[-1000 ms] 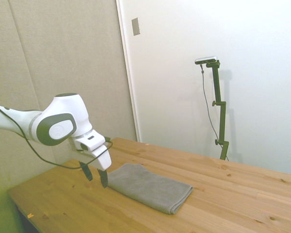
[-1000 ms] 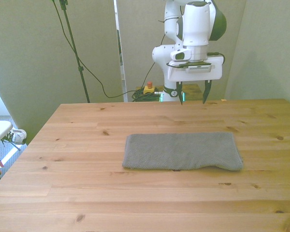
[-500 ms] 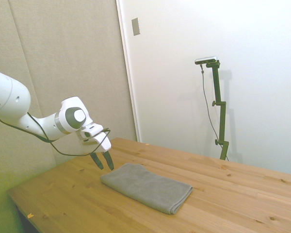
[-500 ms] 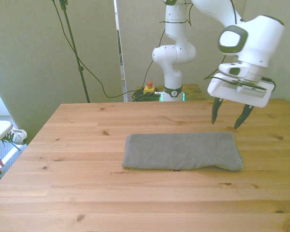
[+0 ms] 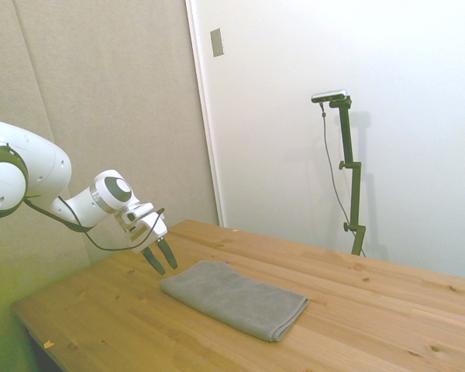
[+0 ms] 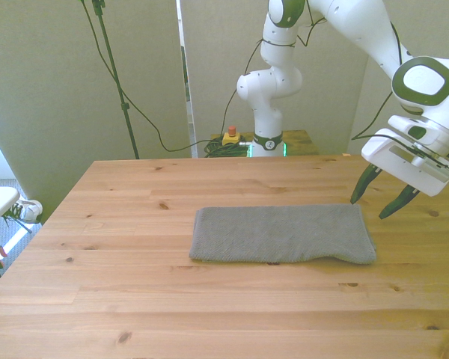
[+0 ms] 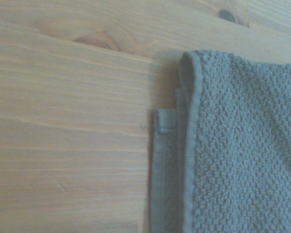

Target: Fold the towel

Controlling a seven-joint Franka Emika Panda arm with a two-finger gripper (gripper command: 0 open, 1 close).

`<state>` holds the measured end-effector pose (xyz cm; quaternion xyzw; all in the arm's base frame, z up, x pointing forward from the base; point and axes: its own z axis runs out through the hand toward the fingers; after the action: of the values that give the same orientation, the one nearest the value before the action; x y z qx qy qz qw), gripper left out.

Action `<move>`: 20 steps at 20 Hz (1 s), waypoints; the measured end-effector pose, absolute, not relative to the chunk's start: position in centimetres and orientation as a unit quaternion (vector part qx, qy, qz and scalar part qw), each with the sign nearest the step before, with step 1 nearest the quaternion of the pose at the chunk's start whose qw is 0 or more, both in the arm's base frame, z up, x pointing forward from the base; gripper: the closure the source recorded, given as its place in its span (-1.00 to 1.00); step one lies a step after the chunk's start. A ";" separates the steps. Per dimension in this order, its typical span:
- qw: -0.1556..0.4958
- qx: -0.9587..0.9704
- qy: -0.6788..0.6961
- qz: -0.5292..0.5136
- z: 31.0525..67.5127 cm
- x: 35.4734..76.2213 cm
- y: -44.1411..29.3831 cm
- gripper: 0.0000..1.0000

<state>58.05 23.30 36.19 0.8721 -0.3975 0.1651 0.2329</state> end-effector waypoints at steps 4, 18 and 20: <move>0.269 0.869 -0.381 0.168 35.3 58.4 24.0 -1.00; 0.344 0.850 -0.352 0.191 32.5 59.6 24.6 -1.00; 0.352 0.845 -0.353 0.191 32.4 59.9 24.3 -1.00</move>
<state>59.90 24.32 32.35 0.8455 -0.3530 0.1914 0.3520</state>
